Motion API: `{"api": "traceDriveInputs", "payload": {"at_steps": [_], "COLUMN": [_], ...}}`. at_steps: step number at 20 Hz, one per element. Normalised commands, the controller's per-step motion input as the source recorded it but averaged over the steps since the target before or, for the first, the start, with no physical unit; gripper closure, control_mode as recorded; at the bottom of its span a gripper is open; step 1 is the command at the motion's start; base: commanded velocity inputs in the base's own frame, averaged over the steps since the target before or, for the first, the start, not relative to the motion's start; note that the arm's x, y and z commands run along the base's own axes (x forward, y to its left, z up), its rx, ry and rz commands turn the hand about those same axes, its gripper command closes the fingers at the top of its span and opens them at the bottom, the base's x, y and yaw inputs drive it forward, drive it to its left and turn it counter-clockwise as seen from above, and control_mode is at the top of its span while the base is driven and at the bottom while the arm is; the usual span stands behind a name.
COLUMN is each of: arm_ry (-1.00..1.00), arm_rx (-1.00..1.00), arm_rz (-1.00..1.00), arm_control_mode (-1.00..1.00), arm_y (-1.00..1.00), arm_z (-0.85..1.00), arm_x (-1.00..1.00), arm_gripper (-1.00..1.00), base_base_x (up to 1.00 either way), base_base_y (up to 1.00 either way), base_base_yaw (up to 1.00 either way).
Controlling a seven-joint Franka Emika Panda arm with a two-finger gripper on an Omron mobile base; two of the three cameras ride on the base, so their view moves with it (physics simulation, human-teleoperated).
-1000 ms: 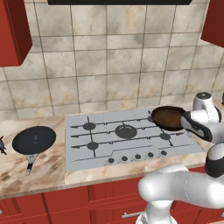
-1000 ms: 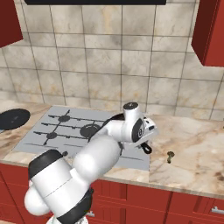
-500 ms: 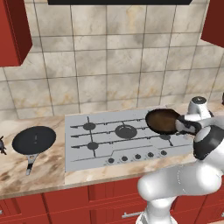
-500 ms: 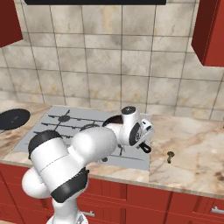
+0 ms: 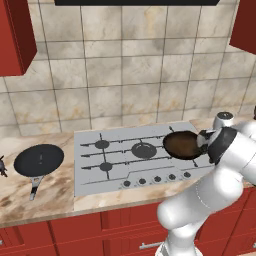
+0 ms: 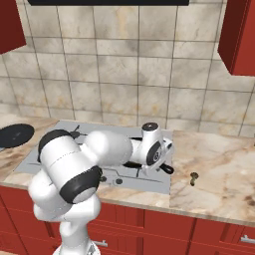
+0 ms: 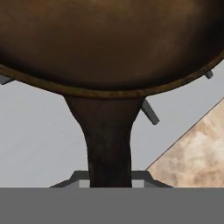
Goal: Place both pans onto different burners. Then place the mushroom and the fish on different pans.
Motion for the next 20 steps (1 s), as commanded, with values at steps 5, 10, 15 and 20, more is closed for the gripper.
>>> {"api": "traceDriveInputs", "payload": {"at_steps": [5, 10, 15, 20], "arm_ry": [0.08, 0.04, 0.02, 0.07], "arm_rx": [0.0, 0.0, 0.0, 0.0], "arm_rz": [0.1, 0.05, 0.01, 0.0], "arm_control_mode": [-1.0, -1.0, -1.0, -1.0], "arm_y": [-0.24, -0.26, -0.03, 0.0], "arm_z": [-0.15, -0.09, -0.14, -0.24], "arm_x": [0.2, 0.3, 0.28, 0.17], "arm_gripper": [1.0, 1.0, 1.0, 1.0], "base_base_x": [0.0, 0.0, 0.0, 0.0], "base_base_y": [0.0, 0.0, 0.0, 0.0], "base_base_yaw": [0.0, 0.0, 0.0, 0.0]}}
